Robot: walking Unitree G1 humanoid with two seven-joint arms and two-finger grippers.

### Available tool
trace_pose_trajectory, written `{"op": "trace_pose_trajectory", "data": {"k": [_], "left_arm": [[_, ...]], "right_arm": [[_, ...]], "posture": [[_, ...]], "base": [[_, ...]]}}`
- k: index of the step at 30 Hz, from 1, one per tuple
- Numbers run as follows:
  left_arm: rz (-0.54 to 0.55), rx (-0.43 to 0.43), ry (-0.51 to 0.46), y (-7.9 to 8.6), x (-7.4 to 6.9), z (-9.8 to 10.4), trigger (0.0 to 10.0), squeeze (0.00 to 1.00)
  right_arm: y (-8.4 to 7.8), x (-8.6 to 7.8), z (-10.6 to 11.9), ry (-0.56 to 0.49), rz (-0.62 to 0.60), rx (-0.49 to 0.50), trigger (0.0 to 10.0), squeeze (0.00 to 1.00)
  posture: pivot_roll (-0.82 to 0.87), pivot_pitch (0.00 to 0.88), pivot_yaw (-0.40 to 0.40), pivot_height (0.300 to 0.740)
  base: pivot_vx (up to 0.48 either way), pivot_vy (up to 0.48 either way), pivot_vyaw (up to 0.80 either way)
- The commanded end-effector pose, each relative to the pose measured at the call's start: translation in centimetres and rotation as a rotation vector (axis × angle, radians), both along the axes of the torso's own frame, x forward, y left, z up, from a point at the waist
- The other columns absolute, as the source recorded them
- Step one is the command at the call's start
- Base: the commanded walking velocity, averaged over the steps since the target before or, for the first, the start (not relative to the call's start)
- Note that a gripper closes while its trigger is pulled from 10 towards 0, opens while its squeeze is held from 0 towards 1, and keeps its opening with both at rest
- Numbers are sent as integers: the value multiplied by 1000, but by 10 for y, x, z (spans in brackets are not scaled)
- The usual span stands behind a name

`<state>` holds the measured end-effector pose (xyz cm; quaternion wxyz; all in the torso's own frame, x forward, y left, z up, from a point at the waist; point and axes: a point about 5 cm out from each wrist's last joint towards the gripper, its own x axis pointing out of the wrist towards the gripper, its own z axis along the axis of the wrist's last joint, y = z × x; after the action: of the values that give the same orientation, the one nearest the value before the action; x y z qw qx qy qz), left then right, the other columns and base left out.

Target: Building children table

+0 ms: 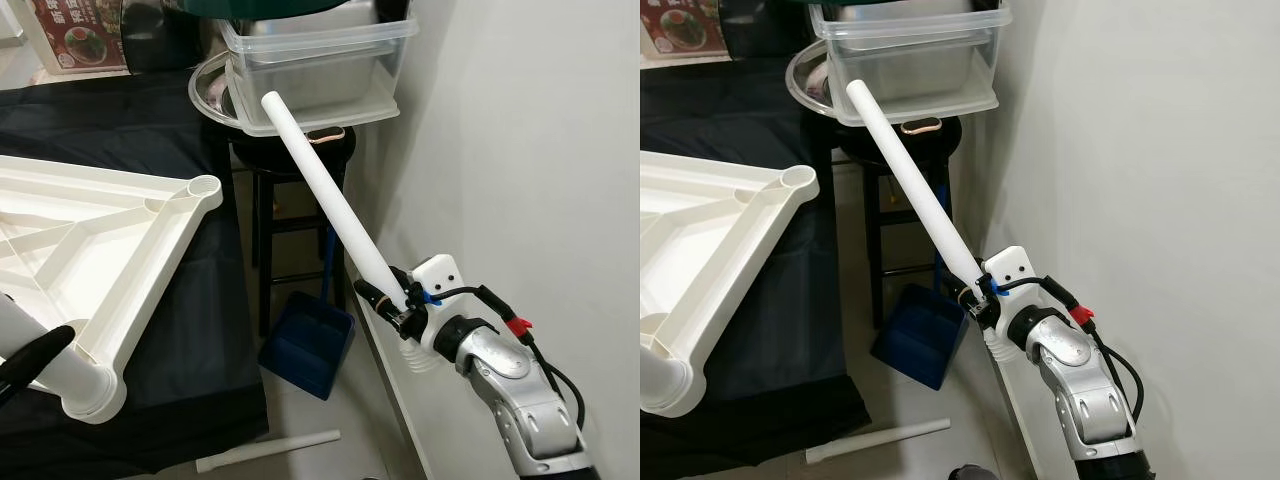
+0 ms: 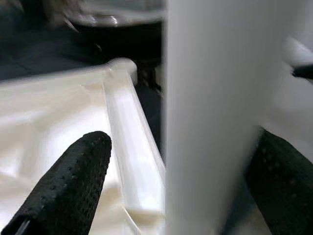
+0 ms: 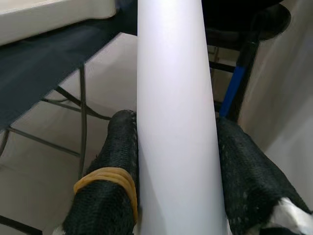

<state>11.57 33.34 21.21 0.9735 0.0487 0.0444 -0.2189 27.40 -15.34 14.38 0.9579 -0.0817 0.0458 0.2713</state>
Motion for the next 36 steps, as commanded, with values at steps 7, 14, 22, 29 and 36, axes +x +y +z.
{"op": "trace_pose_trajectory", "data": {"k": [7, 14, 22, 29, 36], "left_arm": [[-148, -38, 71, -17, -9, -1, 10000, 0], [-169, -9, 145, -18, -14, -7, 10000, 0], [-107, 50, 281, -3, -30, -17, 10000, 0], [61, 121, 366, 13, -36, -40, 10000, 0], [254, 196, 406, 30, -38, -65, 10000, 0]], "right_arm": [[1, -2, -1, -3, 11, 2, 10000, 0], [-2, -2, -1, -2, 5, -3, 10000, 0], [-5, -3, -2, 1, 2, -8, 10000, 0], [1, -1, -3, -9, 53, -95, 10000, 0], [3, 3, -2, -22, 69, -144, 10000, 0]], "posture": [[16, 144, -40, 740], [11, 145, -40, 740], [14, 146, -43, 740], [18, 151, -46, 740], [22, 156, -50, 740]], "base": [[0, 0, 0], [0, 0, 0], [0, 0, 0], [0, 0, 0], [0, 0, 0]]}}
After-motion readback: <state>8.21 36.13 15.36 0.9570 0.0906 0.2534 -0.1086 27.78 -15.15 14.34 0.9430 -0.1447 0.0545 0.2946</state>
